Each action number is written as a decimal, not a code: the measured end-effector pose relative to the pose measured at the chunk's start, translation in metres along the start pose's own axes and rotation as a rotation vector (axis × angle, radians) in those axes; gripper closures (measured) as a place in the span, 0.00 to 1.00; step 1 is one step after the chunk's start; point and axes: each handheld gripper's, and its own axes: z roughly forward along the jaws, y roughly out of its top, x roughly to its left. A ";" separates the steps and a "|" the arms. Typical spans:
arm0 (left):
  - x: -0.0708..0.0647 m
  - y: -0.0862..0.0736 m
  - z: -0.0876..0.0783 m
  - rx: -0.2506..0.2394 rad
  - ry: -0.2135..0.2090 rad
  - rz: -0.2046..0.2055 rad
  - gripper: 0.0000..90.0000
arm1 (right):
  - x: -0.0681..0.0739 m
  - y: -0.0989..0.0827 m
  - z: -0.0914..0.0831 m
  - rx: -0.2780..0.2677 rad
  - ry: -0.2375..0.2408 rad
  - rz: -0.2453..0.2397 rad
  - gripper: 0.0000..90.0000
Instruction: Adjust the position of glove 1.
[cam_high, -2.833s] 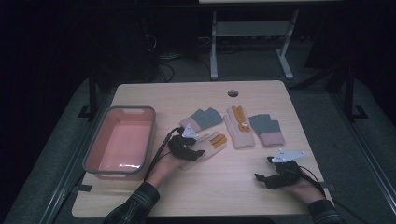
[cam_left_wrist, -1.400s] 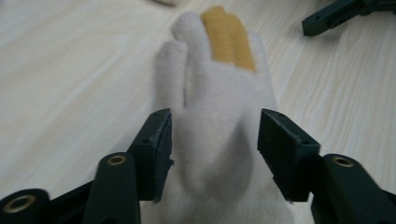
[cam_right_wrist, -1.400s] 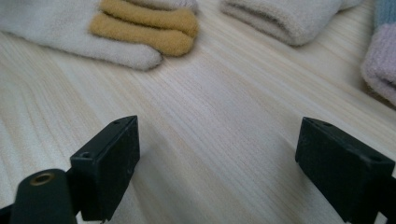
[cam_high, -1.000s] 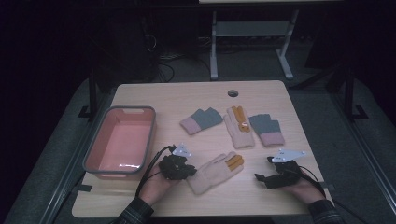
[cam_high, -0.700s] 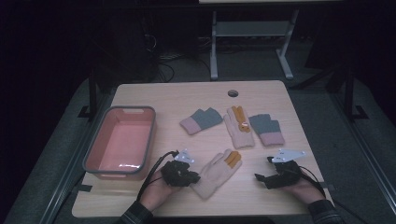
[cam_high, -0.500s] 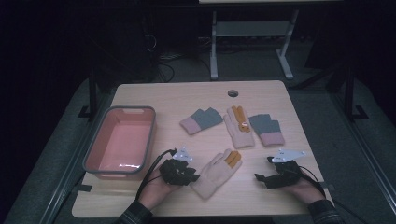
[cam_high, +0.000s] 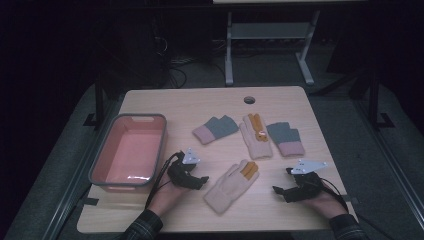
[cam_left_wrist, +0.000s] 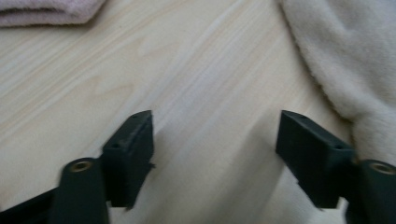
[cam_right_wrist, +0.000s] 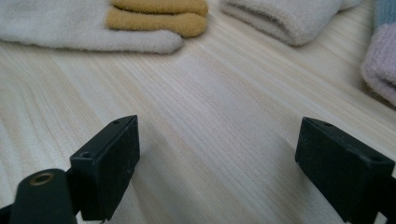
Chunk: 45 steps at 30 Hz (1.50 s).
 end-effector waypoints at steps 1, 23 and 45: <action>0.000 0.000 0.000 0.000 0.000 0.000 0.25 | 0.000 0.000 0.000 0.000 0.000 0.000 0.15; 0.006 -0.009 0.005 -0.086 -0.010 0.006 0.14 | -0.011 0.034 -0.015 -0.007 -0.011 0.013 0.74; 0.006 -0.009 0.005 -0.081 -0.011 0.005 0.14 | -0.058 0.091 0.040 0.016 -0.037 0.032 1.00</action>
